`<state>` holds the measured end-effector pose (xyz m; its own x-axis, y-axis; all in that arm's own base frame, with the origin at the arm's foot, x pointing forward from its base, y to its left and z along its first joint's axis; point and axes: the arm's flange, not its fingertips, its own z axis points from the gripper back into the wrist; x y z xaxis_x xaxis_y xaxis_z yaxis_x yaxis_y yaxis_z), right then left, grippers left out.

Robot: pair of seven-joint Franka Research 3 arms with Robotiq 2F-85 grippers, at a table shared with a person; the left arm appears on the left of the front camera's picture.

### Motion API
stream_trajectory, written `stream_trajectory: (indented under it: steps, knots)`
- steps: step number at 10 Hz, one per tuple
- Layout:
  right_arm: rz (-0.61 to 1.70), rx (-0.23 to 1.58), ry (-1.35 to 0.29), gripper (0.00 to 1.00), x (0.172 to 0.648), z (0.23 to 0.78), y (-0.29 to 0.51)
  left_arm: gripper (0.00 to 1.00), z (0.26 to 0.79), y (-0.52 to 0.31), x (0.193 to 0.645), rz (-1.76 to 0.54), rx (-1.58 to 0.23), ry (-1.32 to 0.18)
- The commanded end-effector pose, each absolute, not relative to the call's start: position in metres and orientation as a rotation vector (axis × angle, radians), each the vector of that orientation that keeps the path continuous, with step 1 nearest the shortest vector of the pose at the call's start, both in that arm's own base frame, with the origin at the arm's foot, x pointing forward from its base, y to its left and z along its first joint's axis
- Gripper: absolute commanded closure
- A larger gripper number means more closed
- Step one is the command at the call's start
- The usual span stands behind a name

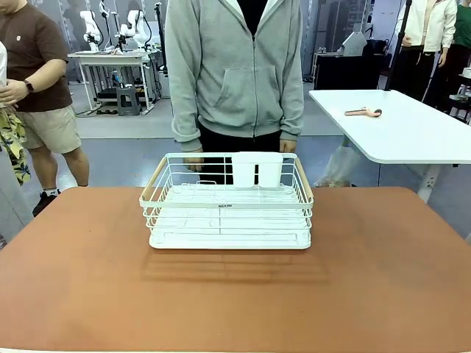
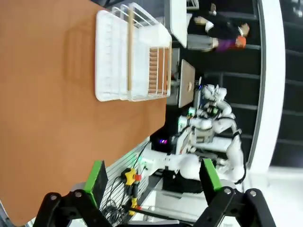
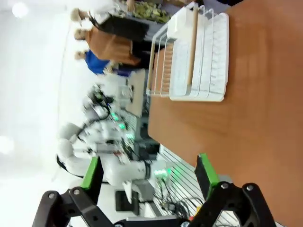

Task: Clean the table.
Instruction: Pick up the Lint Roller when the human hands it over.

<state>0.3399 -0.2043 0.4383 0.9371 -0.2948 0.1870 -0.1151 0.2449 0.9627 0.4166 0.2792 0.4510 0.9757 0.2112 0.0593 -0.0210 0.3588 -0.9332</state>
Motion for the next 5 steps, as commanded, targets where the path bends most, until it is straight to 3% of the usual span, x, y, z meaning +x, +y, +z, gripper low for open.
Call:
stream_trajectory:
  steps: [1,4,5]
  knots:
    - [-0.137,1.353,-0.412,0.00,0.351,0.432,-0.212,0.00,0.438,0.303,0.440,0.189,-1.204,-0.147]
    - [-0.172,1.354,-0.391,0.00,0.345,0.425,-0.219,0.00,0.457,0.279,0.447,0.165,-1.172,-0.174]
    - [-0.172,1.354,-0.391,0.00,0.345,0.425,-0.219,0.00,0.421,0.299,0.437,0.198,-1.202,-0.148]
